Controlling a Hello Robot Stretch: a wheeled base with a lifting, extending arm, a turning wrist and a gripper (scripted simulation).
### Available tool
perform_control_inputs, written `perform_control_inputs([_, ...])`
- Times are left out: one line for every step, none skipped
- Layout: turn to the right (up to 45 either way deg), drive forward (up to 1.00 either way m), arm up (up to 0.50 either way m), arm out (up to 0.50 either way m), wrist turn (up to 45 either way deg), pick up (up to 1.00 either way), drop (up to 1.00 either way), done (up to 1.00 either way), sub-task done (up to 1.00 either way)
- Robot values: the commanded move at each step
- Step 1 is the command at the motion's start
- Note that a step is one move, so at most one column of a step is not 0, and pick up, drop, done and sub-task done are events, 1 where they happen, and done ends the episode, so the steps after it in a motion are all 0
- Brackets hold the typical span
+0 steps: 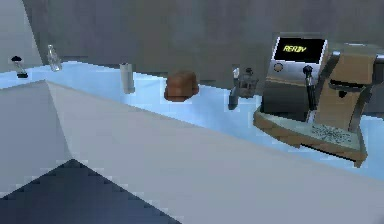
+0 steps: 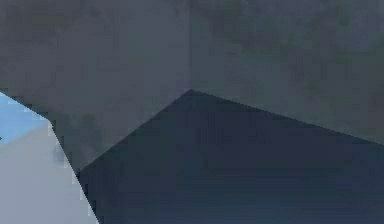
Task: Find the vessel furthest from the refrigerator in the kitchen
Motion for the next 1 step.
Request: perform_control_inputs([6.0, 0.0, 0.0, 0.0, 0.0, 0.0, 0.0, 0.0, 0.0])
